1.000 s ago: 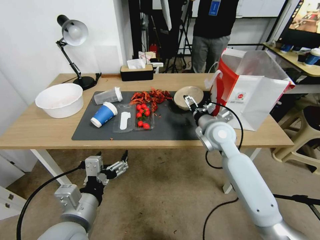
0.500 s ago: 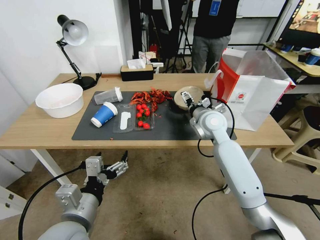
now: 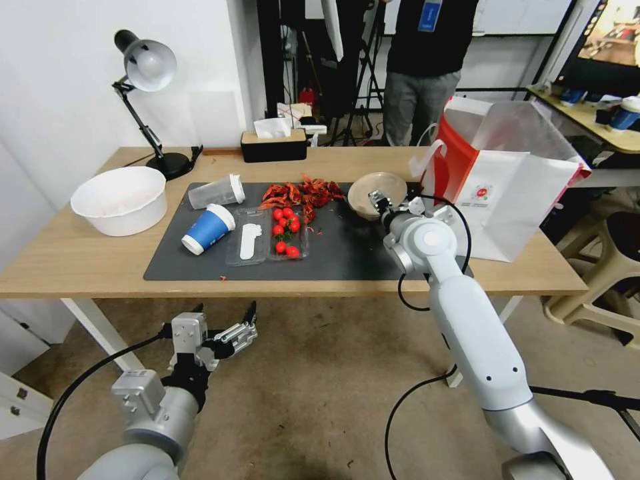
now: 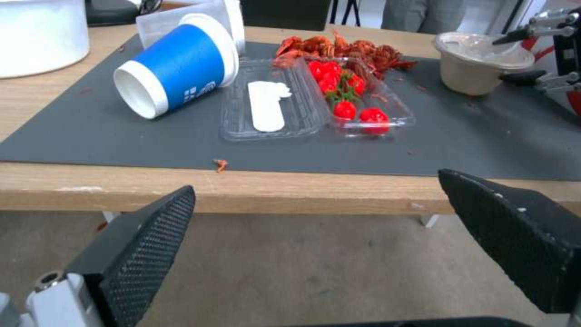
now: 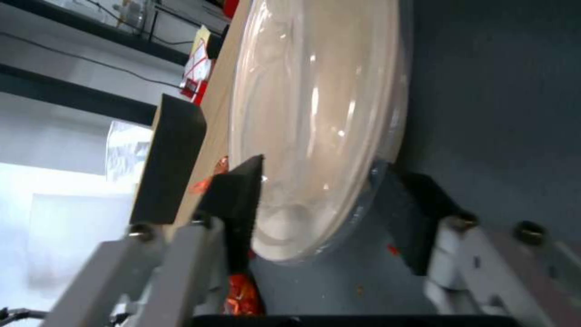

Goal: Pick up the trash from the table and place it into the takeout bag.

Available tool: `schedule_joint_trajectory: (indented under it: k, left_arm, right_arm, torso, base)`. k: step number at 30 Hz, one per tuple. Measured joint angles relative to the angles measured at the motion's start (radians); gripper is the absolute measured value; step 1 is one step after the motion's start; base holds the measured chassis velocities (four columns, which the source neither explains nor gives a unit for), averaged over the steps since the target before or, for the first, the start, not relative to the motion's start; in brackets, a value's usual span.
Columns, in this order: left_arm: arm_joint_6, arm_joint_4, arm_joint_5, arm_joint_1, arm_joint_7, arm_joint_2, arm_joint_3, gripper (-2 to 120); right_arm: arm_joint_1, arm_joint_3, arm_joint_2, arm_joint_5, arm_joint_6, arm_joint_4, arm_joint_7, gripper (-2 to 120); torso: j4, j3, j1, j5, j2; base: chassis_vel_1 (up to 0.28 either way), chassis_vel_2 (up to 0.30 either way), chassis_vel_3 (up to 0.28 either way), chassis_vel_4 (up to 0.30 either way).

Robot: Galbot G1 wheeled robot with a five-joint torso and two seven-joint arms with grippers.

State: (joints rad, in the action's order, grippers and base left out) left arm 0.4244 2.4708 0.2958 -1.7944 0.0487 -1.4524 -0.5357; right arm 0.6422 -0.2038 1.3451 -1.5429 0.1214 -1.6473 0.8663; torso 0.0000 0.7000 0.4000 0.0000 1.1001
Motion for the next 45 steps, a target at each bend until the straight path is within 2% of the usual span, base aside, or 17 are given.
schedule_joint_trajectory:
  k: [2,8,10,13,16,28,31,32,34,36,38,39,43,45]
  left_arm:
    - [0.0,0.0,0.0,0.0,0.0,0.0,0.0,100]
    - [-0.005,-0.004,-0.008,0.0,-0.005,0.001,0.0,100]
    - [-0.006,-0.004,-0.008,0.0,-0.005,0.001,0.001,100]
    - [-0.027,-0.008,-0.008,0.001,-0.001,-0.001,0.001,100]
    - [-0.031,-0.008,-0.008,0.001,0.001,-0.001,0.001,100]
    - [-0.035,-0.008,-0.008,-0.001,0.003,0.001,-0.003,100]
    - [-0.039,-0.008,-0.008,0.001,0.005,0.001,-0.003,100]
    - [-0.039,-0.008,-0.008,0.001,0.005,0.001,-0.003,100]
    - [-0.041,-0.009,-0.006,0.002,0.005,0.001,-0.002,100]
    - [-0.041,-0.009,-0.006,0.003,0.005,0.001,-0.003,100]
    - [-0.042,-0.012,-0.006,0.003,0.005,-0.002,-0.001,100]
    - [-0.042,-0.012,-0.006,0.003,0.005,-0.002,-0.001,100]
    - [-0.042,-0.012,-0.006,0.003,0.005,-0.003,-0.002,100]
    - [-0.044,-0.012,-0.006,0.0,0.005,-0.003,-0.003,100]
  right_arm:
    - [0.001,-0.001,-0.001,0.001,0.0,0.0,0.0,41]
    - [0.008,-0.009,-0.007,0.003,-0.003,0.0,0.007,16]
    - [0.01,-0.01,-0.007,0.003,-0.004,0.0,0.007,15]
    - [0.023,-0.007,-0.009,0.014,-0.008,-0.018,0.002,6]
    - [0.029,-0.002,-0.015,0.026,-0.007,-0.035,-0.004,2]
    - [0.064,0.032,-0.064,0.135,0.014,-0.092,-0.064,2]
    - [0.097,0.066,-0.116,0.282,0.042,-0.143,-0.131,2]
    - [0.097,0.066,-0.116,0.282,0.042,-0.143,-0.131,2]
    - [0.12,0.105,-0.174,0.446,0.081,-0.189,-0.174,2]
    - [0.123,0.109,-0.182,0.473,0.088,-0.197,-0.183,2]
    - [0.146,0.127,-0.233,0.699,0.114,-0.24,-0.256,2]
    - [0.15,0.13,-0.246,0.768,0.114,-0.255,-0.275,2]
    - [0.15,0.129,-0.265,0.853,0.091,-0.276,-0.309,2]
    - [0.121,0.098,-0.292,0.903,0.05,-0.304,-0.33,2]
  torso:
    - [0.0,0.0,0.0,0.0,0.0]
    - [0.0,0.0,0.0,-0.0001,0.0]
    - [0.0,0.0,0.0,0.0,0.0]
    - [0.0,0.0,0.0,0.0,0.0]
    - [0.0001,0.0,0.0,-0.0001,0.0]
    - [0.0001,0.0,0.0,0.0002,0.0]
    - [0.0002,0.0,0.0,0.0002,0.0]
    - [0.0002,0.0,0.0,0.0002,0.0]
    - [-0.0002,0.0,0.0,0.0002,0.0]
    - [-0.0001,0.0,0.0,0.0001,0.0]
    - [0.0,0.0,0.0,0.0001,0.0]
    - [-0.0001,0.0,0.0,0.0,0.0]
    - [0.0,0.0,0.0,0.0001,0.0]
    - [0.0001,0.0,0.0,0.0001,0.0]
  base:
    - [0.0,0.0,0.0,0.0]
    - [0.0,0.0,0.0,0.0]
    - [0.0,0.0,0.0,0.0]
    - [0.0,0.0,0.0,0.0]
    - [0.0,0.0,0.0,0.0]
    - [0.0,0.0,0.0,0.0]
    - [0.0,0.0,0.0,0.0]
    - [0.0,0.0,0.0,0.0]
    - [0.0,0.0,0.0,0.0]
    - [0.0,0.0,0.0,0.0]
    - [0.0,0.0,0.0,0.0]
    - [0.0,0.0,0.0,0.0]
    - [0.0,0.0,0.0,0.0]
    - [0.0,0.0,0.0,0.0]
